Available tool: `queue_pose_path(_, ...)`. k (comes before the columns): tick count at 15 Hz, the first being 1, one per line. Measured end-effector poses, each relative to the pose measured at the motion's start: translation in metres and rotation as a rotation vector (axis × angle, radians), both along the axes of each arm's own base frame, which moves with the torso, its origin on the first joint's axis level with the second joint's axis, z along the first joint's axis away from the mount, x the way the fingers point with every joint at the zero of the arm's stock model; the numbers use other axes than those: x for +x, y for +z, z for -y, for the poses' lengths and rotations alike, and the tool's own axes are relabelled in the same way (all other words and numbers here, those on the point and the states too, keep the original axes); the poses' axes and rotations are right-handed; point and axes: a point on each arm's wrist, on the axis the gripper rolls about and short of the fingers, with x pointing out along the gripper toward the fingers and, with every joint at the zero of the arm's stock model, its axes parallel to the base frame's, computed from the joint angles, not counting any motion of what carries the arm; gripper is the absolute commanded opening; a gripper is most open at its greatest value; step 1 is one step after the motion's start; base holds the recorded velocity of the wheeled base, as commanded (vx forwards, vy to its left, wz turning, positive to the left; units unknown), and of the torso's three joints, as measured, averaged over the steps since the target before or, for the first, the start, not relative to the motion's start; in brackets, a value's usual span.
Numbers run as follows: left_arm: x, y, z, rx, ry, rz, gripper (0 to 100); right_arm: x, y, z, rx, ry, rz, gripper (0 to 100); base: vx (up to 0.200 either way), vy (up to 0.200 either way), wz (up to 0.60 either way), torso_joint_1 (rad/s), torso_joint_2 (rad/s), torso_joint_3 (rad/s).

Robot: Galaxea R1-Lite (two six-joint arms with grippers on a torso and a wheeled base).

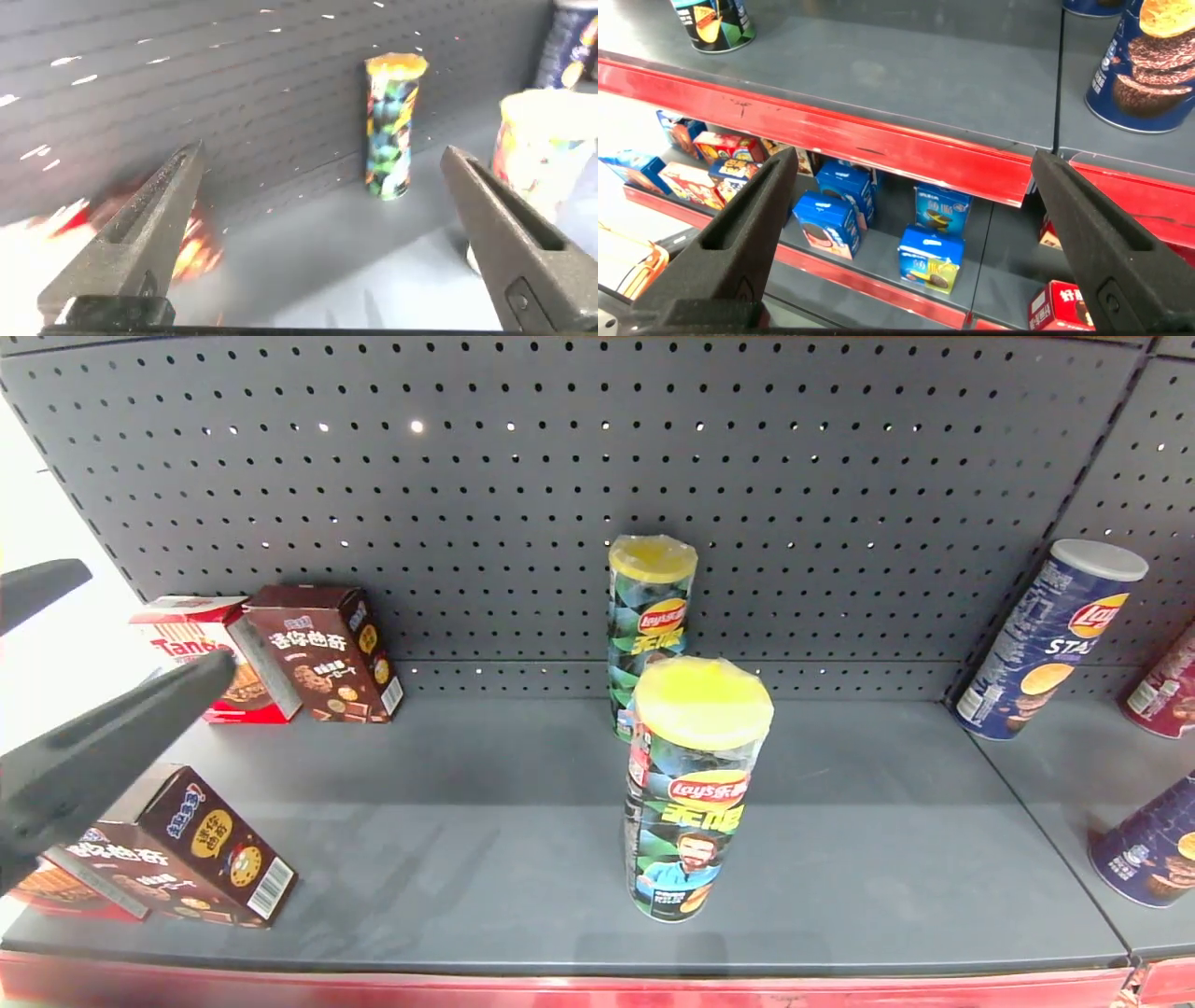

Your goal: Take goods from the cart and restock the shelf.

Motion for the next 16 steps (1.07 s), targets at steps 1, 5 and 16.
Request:
queue_pose_path(1,-0.022,-0.013,-0.012,-0.027,0.036,0.021,100,0.000,0.000,0.000,0.000,0.000,0.000,100,0.000,0.000,0.00,0.000,0.00,0.000)
queue_pose_path(5,-0.080,-0.088,-0.038,-0.123,0.289,0.051,100,0.000,0.000,0.000,0.000,0.000,0.000,100,0.000,0.000,0.00,0.000,0.00,0.000)
queue_pose_path(16,-0.113,-0.187,-0.039,-0.083,0.360,-0.215,100,0.000,0.000,0.000,0.000,0.000,0.000,100,0.000,0.000,0.00,0.000,0.00,0.000)
